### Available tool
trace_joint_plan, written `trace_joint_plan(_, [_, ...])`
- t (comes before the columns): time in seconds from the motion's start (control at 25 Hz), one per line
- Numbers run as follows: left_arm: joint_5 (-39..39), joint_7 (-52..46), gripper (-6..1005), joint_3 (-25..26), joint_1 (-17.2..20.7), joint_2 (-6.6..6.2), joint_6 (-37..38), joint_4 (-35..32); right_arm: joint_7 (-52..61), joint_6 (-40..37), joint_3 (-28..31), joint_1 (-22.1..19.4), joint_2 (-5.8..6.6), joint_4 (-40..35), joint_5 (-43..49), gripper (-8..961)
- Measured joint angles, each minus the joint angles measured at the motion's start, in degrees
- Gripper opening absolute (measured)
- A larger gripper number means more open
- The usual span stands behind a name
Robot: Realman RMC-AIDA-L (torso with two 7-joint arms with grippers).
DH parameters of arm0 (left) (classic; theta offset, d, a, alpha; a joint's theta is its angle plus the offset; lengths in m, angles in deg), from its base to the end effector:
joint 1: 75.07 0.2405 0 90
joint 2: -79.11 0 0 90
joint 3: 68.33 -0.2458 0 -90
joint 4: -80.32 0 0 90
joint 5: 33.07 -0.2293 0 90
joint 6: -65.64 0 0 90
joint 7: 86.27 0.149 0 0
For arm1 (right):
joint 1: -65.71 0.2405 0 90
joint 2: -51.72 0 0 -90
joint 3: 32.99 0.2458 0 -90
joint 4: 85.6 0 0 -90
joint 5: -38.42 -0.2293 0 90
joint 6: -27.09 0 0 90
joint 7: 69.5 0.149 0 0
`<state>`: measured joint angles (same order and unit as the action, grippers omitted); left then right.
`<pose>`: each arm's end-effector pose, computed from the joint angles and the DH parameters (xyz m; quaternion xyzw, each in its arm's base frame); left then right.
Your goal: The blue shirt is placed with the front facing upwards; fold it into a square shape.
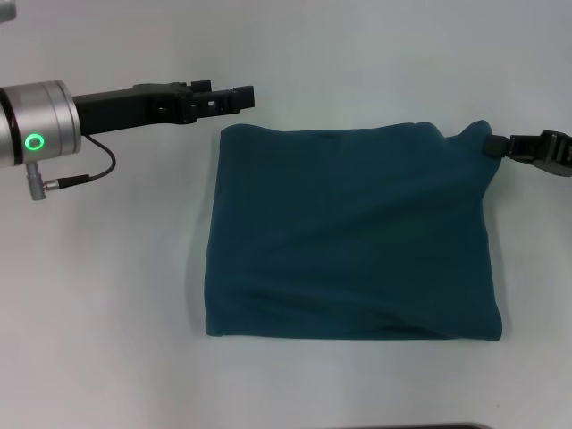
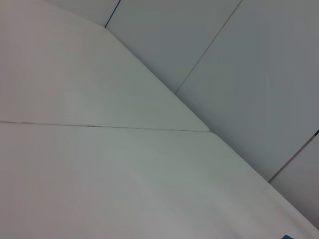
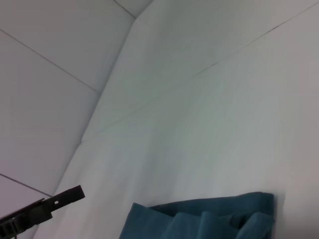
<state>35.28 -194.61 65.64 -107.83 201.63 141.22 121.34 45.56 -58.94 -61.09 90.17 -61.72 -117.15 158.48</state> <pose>-0.2374 0.3787 -0.0210 -0.8620 -0.4180 -0.2531 0.1349 0.3471 0.3146 0.0405 -0.7508 0.5867 0.2701 0.1382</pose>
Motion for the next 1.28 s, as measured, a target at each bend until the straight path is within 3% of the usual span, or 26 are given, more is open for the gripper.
trace_joint_plan(0.44, [0.0, -0.1, 962, -0.1, 0.0, 0.00, 0.0, 0.0, 0.4, 0.3, -1.1, 0.3, -0.04, -0.1, 0.6, 91])
trace_joint_plan(0.72, [0.0, 0.0, 961, -0.1, -0.3, 0.00, 0.1, 0.0, 2.0, 0.0, 1.7, -1.5, 1.23, -0.2, 0.4, 117])
trace_joint_plan(0.92, [-0.1, 0.1, 961, -0.1, -0.5, 0.00, -0.3, 0.0, 1.9, -4.1, 6.6, -1.7, 2.03, -1.7, 0.0, 311])
trace_joint_plan(1.28, [-0.4, -0.9, 960, -0.5, -1.9, 0.00, -4.9, -0.8, -2.6, -12.5, 5.8, 3.5, 1.29, -4.6, -0.2, 520])
